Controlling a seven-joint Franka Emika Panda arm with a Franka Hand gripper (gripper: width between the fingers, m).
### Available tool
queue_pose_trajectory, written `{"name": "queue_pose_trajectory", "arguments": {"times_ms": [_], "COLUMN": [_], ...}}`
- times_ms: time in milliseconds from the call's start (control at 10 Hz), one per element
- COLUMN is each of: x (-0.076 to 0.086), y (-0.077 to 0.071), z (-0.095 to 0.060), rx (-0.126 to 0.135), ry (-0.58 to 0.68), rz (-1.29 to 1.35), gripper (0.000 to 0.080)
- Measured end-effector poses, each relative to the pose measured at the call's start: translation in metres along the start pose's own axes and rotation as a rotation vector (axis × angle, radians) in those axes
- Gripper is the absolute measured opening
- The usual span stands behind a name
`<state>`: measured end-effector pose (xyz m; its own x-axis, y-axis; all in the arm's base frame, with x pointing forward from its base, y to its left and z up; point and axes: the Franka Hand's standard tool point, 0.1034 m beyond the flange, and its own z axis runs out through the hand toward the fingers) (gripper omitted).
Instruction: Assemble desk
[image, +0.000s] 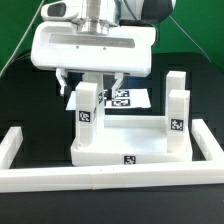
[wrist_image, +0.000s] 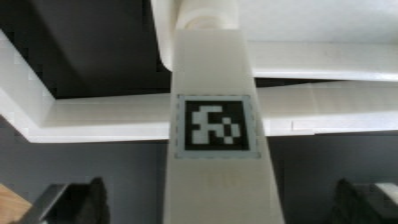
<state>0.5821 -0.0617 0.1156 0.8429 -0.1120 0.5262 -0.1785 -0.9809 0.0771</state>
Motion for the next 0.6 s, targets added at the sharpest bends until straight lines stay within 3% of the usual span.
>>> {"name": "queue_pose_trajectory", "arguments": {"times_ms": [300, 600], "x": [-0.002, 0.006], "y": [0.001, 0.017], "z": [0.001, -0.01], "rx": [0.004, 0.06], "ry": [-0.028, -0.238], "rz": [0.001, 0.051], "gripper": [0.0648, 0.0649]}}
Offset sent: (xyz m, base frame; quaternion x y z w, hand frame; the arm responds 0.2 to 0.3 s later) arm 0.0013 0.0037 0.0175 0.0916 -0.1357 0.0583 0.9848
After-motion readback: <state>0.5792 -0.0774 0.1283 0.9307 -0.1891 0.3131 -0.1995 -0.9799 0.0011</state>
